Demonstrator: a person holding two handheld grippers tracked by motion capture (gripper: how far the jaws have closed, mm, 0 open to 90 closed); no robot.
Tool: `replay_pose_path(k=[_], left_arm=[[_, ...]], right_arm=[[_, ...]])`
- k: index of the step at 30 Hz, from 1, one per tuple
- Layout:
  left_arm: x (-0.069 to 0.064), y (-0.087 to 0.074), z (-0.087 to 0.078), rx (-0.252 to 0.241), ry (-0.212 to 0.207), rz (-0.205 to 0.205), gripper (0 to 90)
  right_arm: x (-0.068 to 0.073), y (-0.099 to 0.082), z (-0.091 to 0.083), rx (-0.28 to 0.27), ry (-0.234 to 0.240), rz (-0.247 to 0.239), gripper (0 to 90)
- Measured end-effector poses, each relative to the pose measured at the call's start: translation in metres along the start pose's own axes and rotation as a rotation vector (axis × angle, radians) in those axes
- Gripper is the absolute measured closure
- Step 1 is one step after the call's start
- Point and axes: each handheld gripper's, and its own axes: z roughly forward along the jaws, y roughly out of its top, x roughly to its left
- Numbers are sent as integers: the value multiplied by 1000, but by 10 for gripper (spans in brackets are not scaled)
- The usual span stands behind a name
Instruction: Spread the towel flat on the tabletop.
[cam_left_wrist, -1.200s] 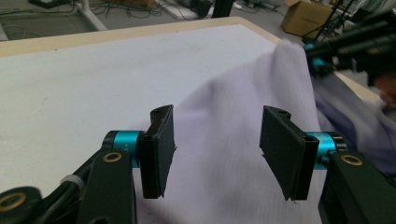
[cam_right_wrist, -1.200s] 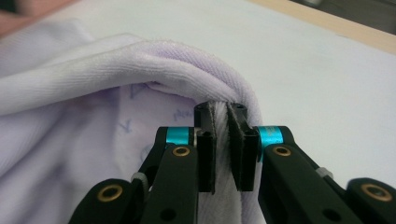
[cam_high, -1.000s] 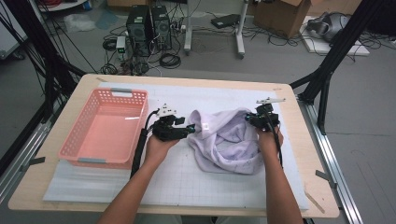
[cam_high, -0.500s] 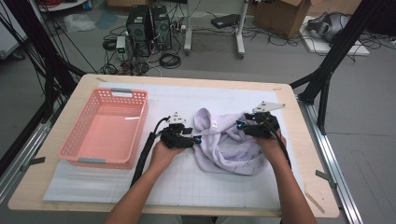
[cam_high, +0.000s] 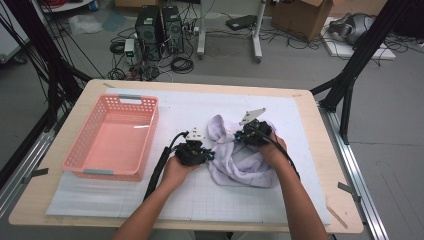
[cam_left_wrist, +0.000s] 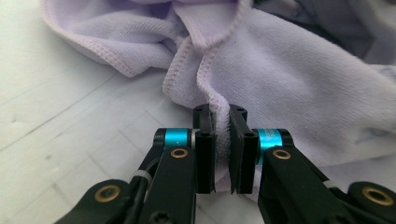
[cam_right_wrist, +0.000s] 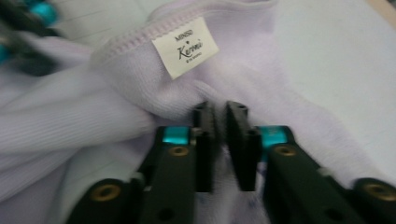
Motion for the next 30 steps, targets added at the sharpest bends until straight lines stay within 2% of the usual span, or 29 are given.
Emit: replay_pose_path(k=[3,5,7,10,11,13,14,15,16,18,21,23,26,29,30], left_arm=[[-3,-11,-10,-11,1,0,824],[-7,-17,-16,-18,0,7,825],[-10,-22,-21,-10,-3,16,825],[-16,-29,-29,-10,-14,31,824],[-17,-30,-30,-11,-20,33,824],[-19,-34,-34,-9,-22,42,823],[-19,-35,-35,-12,-26,38,819],[-18,-35,-36,-14,-30,28,808],[-18,-35,-37,-24,-27,18,765],[-14,-32,-39,-67,-18,-15,565],[-8,-22,-42,-126,-11,-45,464],[-4,-14,-44,-164,-6,-54,455],[4,-1,-41,-194,12,-59,458],[13,11,-29,-194,42,-65,463],[17,13,-24,-186,50,-78,463]], right_arm=[[-14,5,2,-15,-47,78,866],[-28,4,0,-53,-106,169,867],[-43,0,-6,-91,-170,280,866],[-63,-9,-18,-134,-296,425,866],[-69,-14,-23,-136,-355,471,866],[-77,-23,-30,-137,-431,539,852],[-80,-27,-34,-140,-442,580,823],[-82,-32,-36,-147,-421,616,772],[-83,-34,-38,-145,-403,623,715],[-80,-35,-44,-141,-392,602,660],[-69,-34,-54,-170,-377,550,619],[-60,-35,-60,-178,-359,517,607],[-44,-40,-68,-189,-323,474,592],[-27,-46,-72,-190,-279,440,563],[-20,-49,-73,-194,-269,425,551]])
